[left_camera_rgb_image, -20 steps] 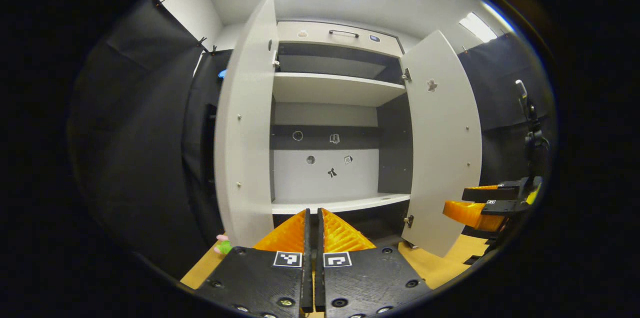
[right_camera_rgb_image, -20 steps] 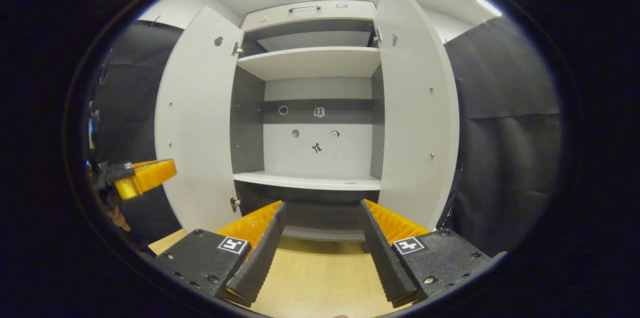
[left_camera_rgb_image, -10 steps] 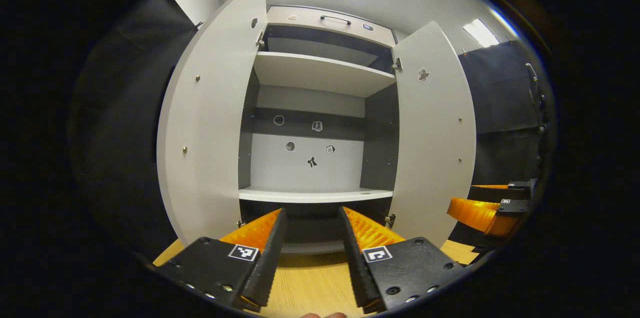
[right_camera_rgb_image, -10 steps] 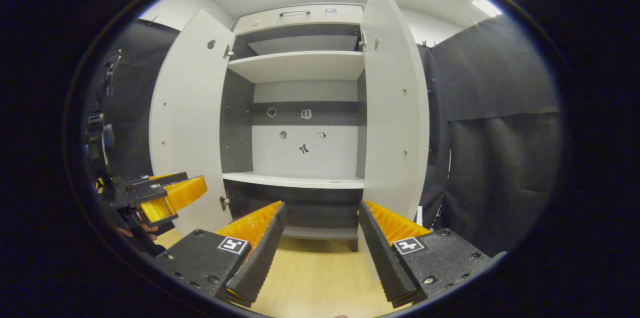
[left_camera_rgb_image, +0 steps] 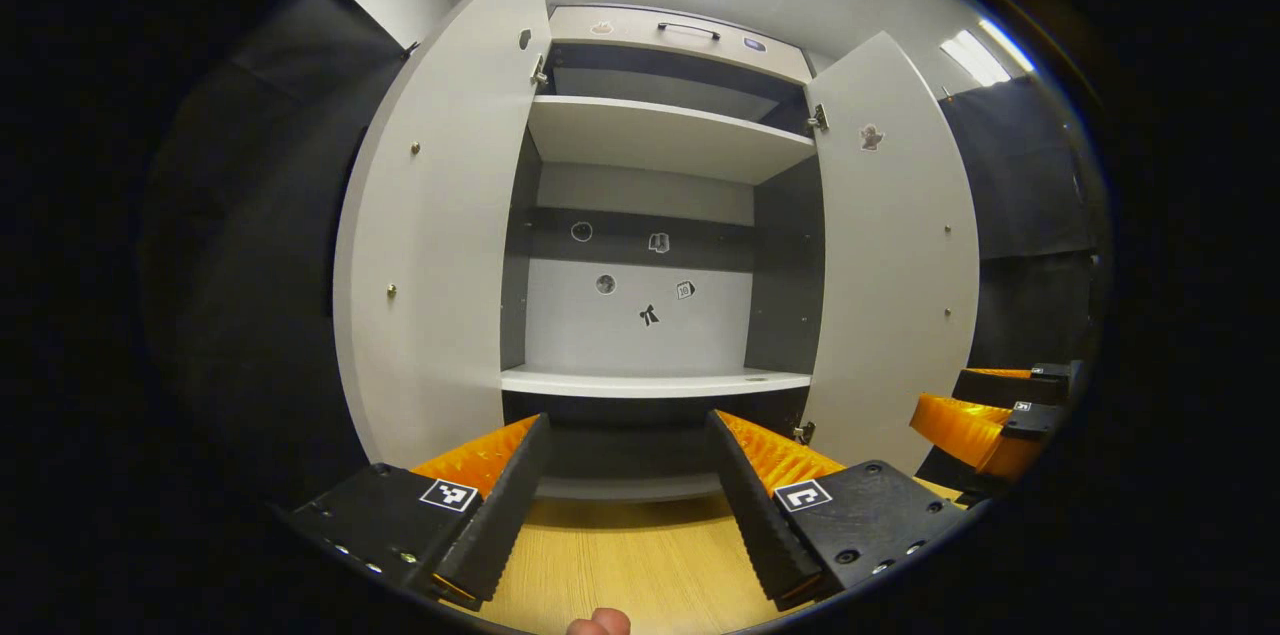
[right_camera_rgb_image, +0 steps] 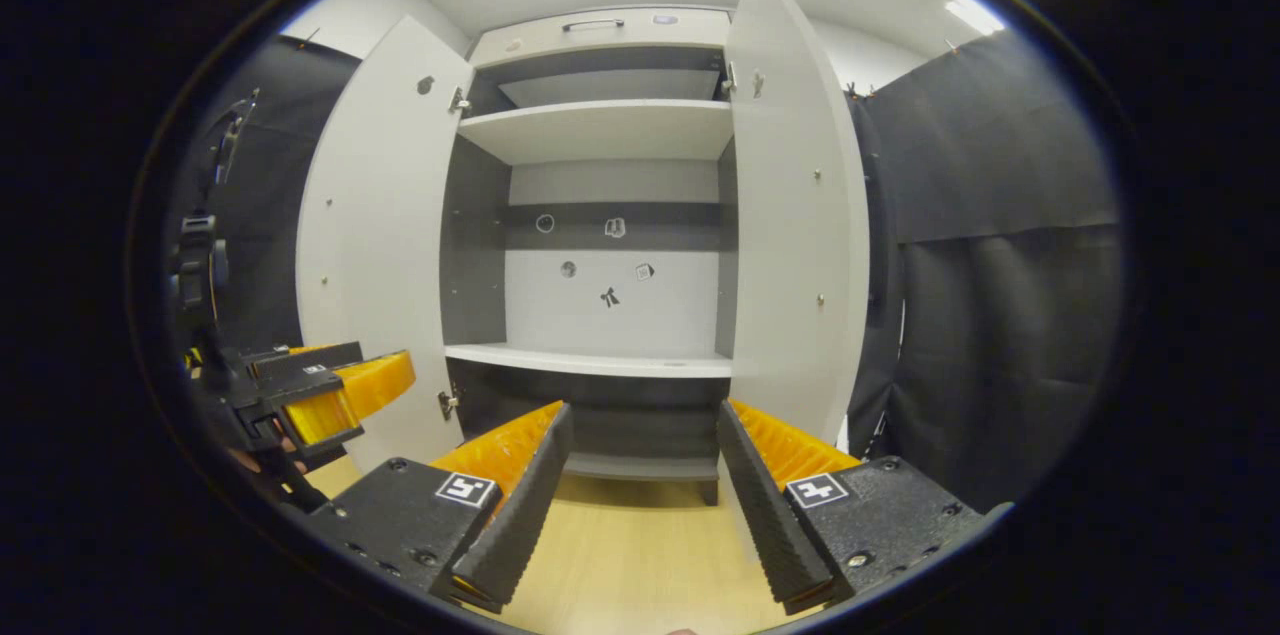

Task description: Open the right door of the double-door shoe cabinet with the right hand, and open the left door with the left hand.

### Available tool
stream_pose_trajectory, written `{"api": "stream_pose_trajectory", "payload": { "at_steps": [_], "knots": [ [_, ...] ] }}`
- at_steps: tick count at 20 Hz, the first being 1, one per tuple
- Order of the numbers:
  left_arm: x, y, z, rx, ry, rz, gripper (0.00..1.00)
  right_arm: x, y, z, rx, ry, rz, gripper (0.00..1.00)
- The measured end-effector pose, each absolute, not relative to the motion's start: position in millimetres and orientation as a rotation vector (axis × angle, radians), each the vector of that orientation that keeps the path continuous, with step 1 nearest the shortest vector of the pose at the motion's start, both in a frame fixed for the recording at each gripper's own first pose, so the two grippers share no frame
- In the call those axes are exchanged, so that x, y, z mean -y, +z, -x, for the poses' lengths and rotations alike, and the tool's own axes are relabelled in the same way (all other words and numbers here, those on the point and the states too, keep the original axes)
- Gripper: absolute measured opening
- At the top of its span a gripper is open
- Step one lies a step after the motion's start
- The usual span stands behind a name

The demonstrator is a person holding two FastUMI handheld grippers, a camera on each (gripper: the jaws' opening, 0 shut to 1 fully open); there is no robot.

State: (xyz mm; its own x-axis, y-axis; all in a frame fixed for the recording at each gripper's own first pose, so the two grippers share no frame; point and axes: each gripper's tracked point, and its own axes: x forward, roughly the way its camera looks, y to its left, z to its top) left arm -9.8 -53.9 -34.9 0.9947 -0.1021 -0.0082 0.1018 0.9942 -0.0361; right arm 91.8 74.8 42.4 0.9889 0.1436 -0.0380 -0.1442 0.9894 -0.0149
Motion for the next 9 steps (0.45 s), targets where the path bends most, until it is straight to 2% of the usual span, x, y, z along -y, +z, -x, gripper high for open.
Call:
{"api": "stream_pose_trajectory", "payload": {
  "at_steps": [9],
  "knots": [
    [57,-22,6,0.022,-0.110,0.034,0.90,-72,53,-97,-0.006,0.126,0.027,0.91]
  ]
}}
